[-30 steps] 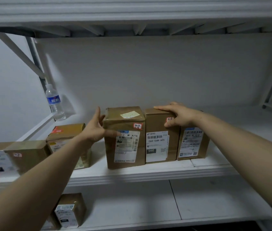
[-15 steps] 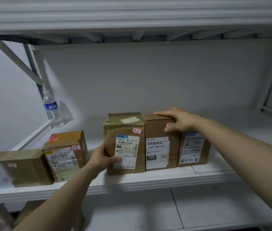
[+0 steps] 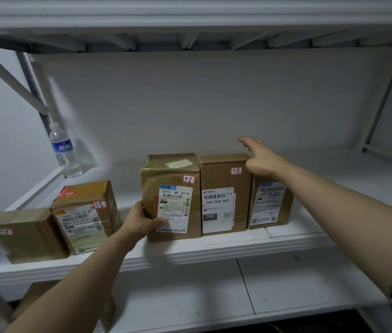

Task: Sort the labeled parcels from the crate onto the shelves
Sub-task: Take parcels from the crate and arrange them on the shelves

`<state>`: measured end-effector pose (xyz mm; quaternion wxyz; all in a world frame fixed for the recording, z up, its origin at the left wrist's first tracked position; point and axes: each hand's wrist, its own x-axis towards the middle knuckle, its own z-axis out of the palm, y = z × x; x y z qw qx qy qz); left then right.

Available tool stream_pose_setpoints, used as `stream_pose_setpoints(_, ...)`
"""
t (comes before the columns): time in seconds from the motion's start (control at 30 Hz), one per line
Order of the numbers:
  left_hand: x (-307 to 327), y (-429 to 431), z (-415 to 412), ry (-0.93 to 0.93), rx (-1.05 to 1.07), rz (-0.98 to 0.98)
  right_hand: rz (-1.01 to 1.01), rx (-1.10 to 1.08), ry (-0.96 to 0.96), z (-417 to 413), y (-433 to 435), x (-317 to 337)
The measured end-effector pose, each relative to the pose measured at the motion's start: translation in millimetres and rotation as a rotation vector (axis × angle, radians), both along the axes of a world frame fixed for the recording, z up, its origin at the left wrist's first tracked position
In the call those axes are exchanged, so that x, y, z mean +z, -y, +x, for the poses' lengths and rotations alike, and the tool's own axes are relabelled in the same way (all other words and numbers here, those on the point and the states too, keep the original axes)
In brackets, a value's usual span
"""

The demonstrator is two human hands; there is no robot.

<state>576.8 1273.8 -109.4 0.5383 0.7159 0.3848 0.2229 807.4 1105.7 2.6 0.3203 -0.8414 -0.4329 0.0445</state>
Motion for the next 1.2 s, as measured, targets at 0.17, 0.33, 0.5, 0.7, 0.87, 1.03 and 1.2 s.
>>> stream_pose_setpoints(0.17,1,0,-1,-0.023,-0.008,0.011,0.096,-0.058,-0.042,8,1,-7)
stream_pose_setpoints(0.33,7,-4,-7,-0.105,0.011,0.04,0.166,-0.122,-0.02,7,3,-12)
stream_pose_setpoints(0.5,15,-1,-17,-0.171,0.032,0.074,0.257,-0.204,0.008,-2,6,-17)
stream_pose_setpoints(0.7,24,15,-35,-0.174,0.006,0.111,0.351,-0.348,0.172,-50,30,-15)
stream_pose_setpoints(0.87,19,31,-66,-0.185,-0.074,0.208,0.374,-0.316,0.366,-114,48,-36)
stream_pose_setpoints(1.03,3,50,-104,-0.243,-0.243,0.372,0.165,-0.297,0.246,-196,74,-80)
stream_pose_setpoints(1.2,-14,99,-119,-0.319,-0.525,0.37,-0.133,-0.394,0.011,-260,131,-117)
